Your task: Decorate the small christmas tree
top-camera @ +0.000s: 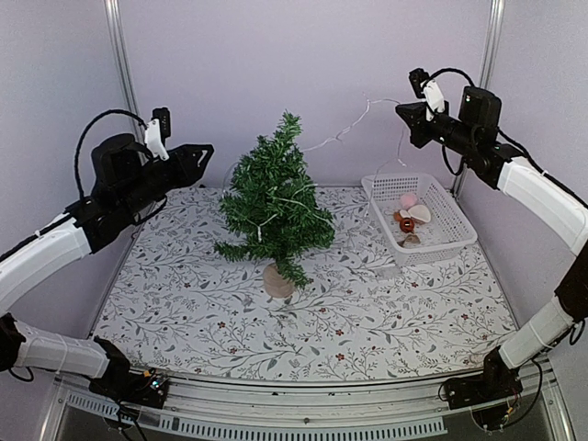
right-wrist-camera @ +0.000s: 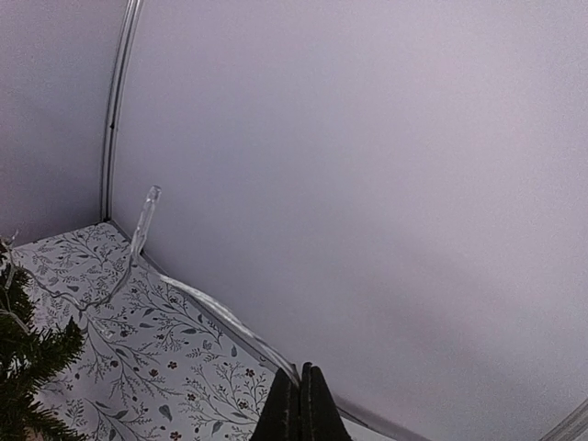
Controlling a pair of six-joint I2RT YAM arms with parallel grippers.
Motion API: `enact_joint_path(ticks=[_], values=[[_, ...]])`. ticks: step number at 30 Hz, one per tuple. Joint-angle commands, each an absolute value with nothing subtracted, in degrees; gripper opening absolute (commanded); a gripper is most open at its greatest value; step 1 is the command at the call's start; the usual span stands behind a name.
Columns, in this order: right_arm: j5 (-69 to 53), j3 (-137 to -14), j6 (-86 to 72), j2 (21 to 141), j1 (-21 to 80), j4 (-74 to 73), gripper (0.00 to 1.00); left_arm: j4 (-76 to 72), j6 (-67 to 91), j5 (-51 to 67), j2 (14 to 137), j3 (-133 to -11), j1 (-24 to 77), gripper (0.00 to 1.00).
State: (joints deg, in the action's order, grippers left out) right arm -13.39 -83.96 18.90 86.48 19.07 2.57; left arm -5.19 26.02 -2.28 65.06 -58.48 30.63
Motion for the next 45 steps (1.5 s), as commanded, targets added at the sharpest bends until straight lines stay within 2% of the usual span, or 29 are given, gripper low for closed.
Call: enact_joint_path(ticks=[1,12,13,18,31,41,43,45], values=[[-11.68,-81.95,19.54,83.82,18.12,0.29,0.00,-3.23,23.40,2.94,63.80,-57.09,29.88,0.37],[-10.54,-80.76,19.75,83.21,18.06,-1.56,0.00,3.15,22.37,8.10,73.00,-64.04,29.88,0.29],[-10.59,-80.85,19.70,83.23,18.03,-1.62,0.00,3.23,22.33,8.97,73.78,-64.65,29.88,0.26],[-10.98,-81.49,19.64,83.48,18.06,-1.91,0.00,3.49,23.17,9.62,75.84,-66.33,29.82,0.00],[-8.71,-86.34,19.05,85.94,18.04,-3.87,0.00,3.87,28.32,8.03,77.49,-70.97,28.72,0.00],[-4.85,-81.73,21.07,83.08,18.04,-8.50,0.00,5.41,29.72,9.27,84.77,-75.44,27.69,0.00],[-4.62,-80.13,21.17,80.95,18.02,-9.63,0.00,5.32,29.72,9.32,84.74,-75.76,27.49,0.05],[-4.99,-78.68,21.30,78.75,17.97,-10.86,0.00,4.80,30.26,9.26,83.63,-75.20,26.88,0.17]])
